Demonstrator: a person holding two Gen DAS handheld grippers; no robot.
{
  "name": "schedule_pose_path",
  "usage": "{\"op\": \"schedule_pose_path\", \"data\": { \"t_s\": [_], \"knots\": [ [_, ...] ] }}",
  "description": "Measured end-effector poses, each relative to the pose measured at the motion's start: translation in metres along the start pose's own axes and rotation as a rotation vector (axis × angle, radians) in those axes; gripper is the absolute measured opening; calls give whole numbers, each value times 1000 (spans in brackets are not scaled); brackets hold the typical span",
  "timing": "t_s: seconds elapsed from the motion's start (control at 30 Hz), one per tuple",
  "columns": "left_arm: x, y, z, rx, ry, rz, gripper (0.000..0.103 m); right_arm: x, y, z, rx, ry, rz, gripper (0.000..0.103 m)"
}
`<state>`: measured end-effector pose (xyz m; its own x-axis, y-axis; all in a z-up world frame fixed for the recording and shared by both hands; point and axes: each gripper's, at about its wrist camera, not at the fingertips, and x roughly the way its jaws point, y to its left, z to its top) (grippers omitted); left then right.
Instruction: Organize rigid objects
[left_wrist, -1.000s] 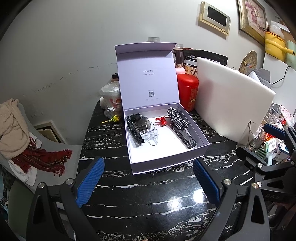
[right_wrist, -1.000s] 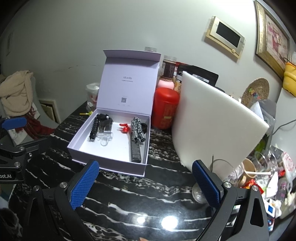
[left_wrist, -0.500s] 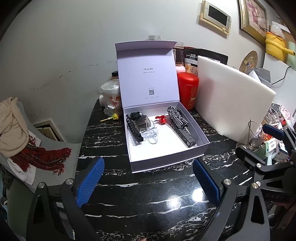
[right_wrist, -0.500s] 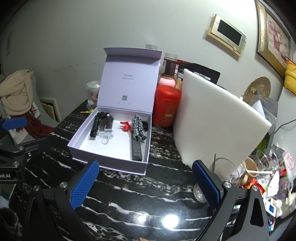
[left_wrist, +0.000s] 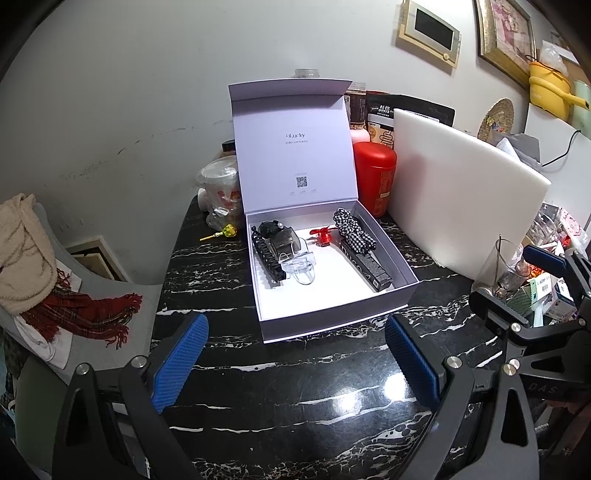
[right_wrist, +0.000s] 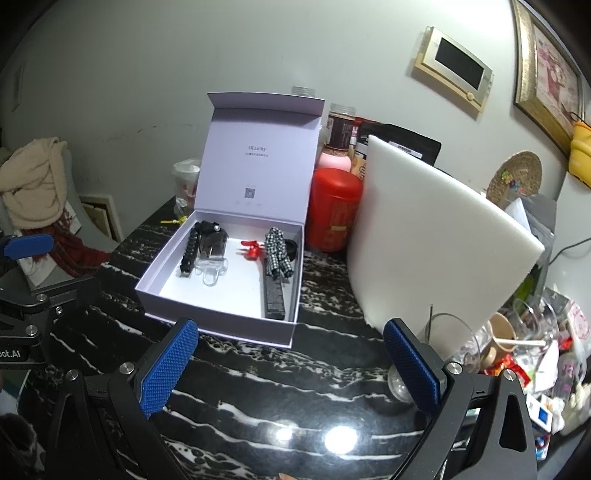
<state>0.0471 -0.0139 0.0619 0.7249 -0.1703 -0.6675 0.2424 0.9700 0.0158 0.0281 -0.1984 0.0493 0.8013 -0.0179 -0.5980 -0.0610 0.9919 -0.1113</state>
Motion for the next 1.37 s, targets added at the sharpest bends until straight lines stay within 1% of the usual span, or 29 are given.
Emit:
{"op": "schedule_pose_path", "data": {
  "t_s": [0.23,0.33,0.7,1.0,1.37],
  "knots": [
    [3,3,-2,-6,11,1,98,3,-1,-3,2,12,1,102],
    [3,3,-3,-9,20,-13,98,6,-1,-3,4,22,5,102],
    [4,5,-7,-13,35,-8,98,7,3,-5,2,35,20,102],
    [2,8,-10,-19,32,5,98,7,3,-6,5,39,27,102],
    [3,4,-12,-8,29,-8,98,6,1,-8,16,47,16,102]
  ]
}}
